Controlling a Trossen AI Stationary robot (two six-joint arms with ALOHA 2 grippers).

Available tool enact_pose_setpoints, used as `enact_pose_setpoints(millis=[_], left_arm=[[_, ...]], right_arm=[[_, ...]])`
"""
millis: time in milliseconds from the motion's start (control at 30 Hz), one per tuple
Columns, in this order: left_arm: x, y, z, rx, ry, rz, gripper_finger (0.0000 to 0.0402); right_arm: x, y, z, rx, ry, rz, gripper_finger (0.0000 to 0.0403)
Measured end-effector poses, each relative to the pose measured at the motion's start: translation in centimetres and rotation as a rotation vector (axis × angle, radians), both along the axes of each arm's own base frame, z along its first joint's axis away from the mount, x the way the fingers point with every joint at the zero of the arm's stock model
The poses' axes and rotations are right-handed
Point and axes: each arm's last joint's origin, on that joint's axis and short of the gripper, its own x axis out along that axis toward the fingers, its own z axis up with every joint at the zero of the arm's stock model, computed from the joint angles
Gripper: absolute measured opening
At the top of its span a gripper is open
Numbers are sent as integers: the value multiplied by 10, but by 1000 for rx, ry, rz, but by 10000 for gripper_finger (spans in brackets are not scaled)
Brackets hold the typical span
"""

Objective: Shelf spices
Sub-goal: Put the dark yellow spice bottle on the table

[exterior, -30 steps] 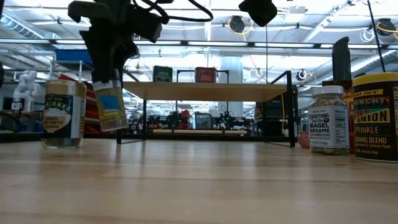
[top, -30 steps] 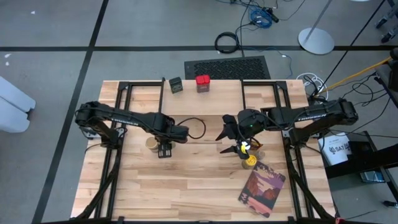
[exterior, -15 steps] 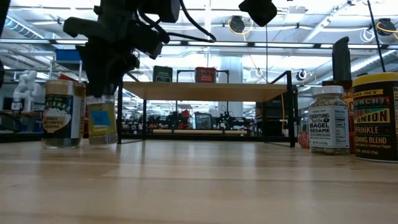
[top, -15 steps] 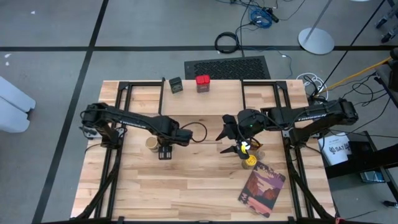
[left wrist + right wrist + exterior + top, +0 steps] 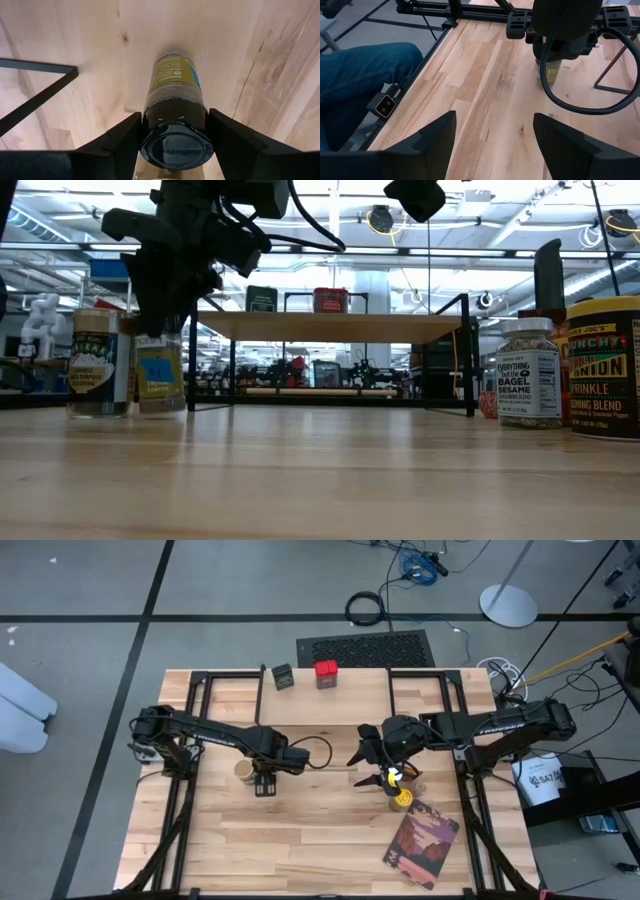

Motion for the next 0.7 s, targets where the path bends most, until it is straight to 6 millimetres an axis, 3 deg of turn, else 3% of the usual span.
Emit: enact_pose_setpoints(millis=[700], left_arm=[[3,0,0,-11,-27,21,222]], right_arm=[[0,0,0,5,2,2,254]])
